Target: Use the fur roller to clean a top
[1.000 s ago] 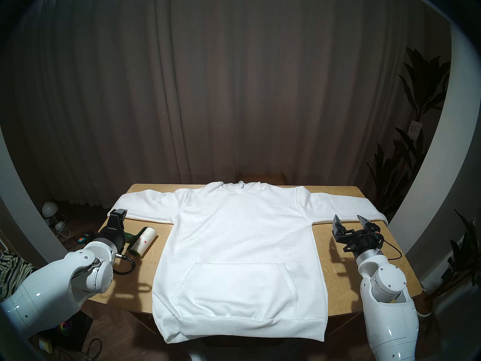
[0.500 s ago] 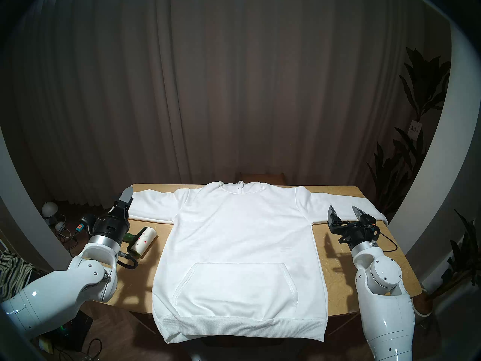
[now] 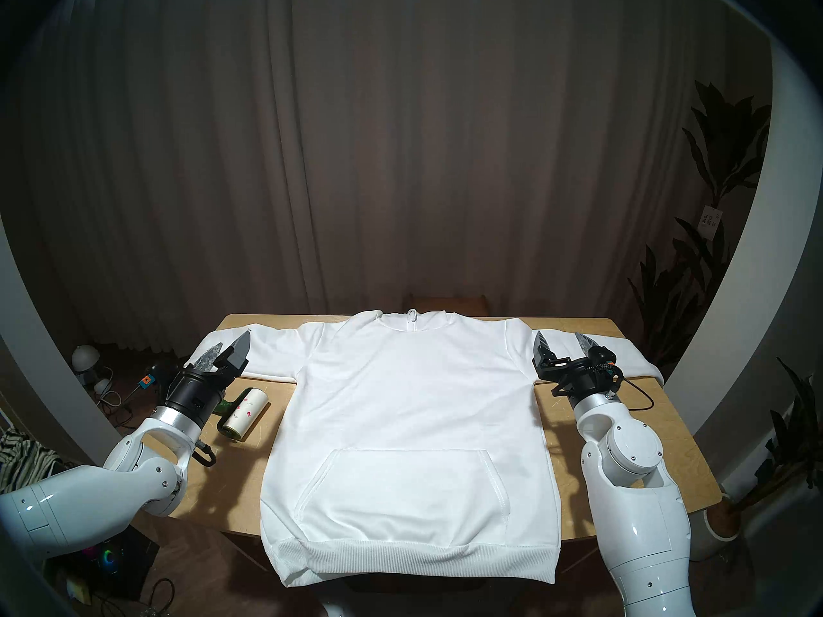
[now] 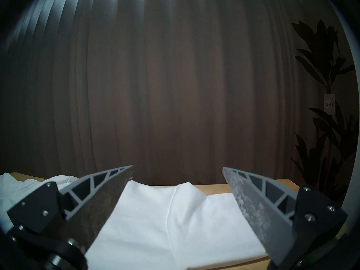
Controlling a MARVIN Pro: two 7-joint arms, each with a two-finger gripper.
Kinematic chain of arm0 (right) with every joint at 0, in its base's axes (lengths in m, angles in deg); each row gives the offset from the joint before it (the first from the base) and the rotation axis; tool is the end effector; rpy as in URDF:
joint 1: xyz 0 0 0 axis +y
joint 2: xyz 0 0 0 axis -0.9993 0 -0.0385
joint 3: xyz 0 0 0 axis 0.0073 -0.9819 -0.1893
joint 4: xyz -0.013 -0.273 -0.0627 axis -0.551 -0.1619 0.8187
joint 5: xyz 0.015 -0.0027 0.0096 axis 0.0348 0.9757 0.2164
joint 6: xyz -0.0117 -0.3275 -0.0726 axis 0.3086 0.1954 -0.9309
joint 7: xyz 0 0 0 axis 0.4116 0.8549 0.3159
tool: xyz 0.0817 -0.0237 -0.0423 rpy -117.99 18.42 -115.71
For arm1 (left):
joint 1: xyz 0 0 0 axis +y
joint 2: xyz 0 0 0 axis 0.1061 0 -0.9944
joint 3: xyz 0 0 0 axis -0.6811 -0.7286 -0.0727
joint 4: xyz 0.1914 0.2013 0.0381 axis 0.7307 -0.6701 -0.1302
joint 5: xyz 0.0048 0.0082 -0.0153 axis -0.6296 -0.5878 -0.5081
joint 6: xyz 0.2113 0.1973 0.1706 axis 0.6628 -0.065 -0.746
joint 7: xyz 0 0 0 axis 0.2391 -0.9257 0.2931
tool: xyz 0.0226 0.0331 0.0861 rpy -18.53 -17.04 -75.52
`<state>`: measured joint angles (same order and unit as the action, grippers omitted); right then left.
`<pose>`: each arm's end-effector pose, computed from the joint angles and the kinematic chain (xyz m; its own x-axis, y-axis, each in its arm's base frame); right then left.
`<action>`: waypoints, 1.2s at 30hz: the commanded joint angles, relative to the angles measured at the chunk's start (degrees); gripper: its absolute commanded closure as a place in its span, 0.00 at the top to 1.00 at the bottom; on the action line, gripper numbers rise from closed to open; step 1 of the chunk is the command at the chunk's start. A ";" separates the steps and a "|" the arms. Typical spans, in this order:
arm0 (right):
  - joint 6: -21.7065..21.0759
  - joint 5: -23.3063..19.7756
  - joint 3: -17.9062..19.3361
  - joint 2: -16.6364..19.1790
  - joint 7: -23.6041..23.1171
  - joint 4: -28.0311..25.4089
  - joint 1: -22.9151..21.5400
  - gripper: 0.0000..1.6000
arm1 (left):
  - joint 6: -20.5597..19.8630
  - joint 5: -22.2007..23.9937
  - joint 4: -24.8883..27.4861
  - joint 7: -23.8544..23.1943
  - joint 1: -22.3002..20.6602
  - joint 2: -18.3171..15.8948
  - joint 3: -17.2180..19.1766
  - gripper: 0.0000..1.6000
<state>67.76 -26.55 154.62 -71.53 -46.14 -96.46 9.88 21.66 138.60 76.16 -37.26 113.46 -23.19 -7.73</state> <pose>0.4103 -0.0637 -0.2742 -0.0681 -0.0444 0.9967 0.0450 -0.9981 -0.0414 0.3515 0.1535 -0.2694 -0.0012 0.4147 0.9100 -0.1836 -0.8946 0.4074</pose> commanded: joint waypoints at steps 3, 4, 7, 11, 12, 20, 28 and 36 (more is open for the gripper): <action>-0.03 2.29 -3.09 -0.22 0.67 0.64 -5.07 1.00 | -1.91 -8.34 -1.85 1.67 -5.70 -0.10 -1.02 1.00; -0.06 2.49 -3.45 -0.27 0.77 0.97 -5.50 1.00 | -2.10 -9.25 -2.20 2.12 -6.06 0.21 -1.28 1.00; -0.19 3.18 -4.28 -0.45 1.28 1.87 -6.77 1.00 | -2.78 -11.64 -3.12 3.31 -7.10 1.08 -2.09 1.00; -0.39 4.04 -5.19 -0.64 1.96 3.11 -8.06 1.00 | -3.54 -14.92 -4.62 4.66 -8.08 2.03 -3.29 1.00; -0.49 4.25 -5.41 -0.70 2.13 3.46 -8.32 1.00 | -3.71 -15.61 -4.91 4.90 -8.30 2.35 -3.60 1.00; -0.87 5.83 -7.22 -1.43 3.68 7.30 -11.13 1.00 | -5.48 -23.60 -7.02 7.78 -11.47 5.50 -6.35 1.00; -0.80 7.13 -8.69 -2.16 5.06 11.17 -13.23 1.00 | -6.92 -30.26 -8.61 10.70 -14.69 8.66 -8.31 1.00; -0.39 8.16 -10.10 -3.22 6.76 15.89 -16.14 1.00 | -9.14 -39.84 -11.55 15.87 -18.79 13.33 -10.66 1.00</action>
<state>66.77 -18.80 145.10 -73.51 -40.22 -81.47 -2.46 12.95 104.71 65.48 -24.51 99.60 -13.64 -18.22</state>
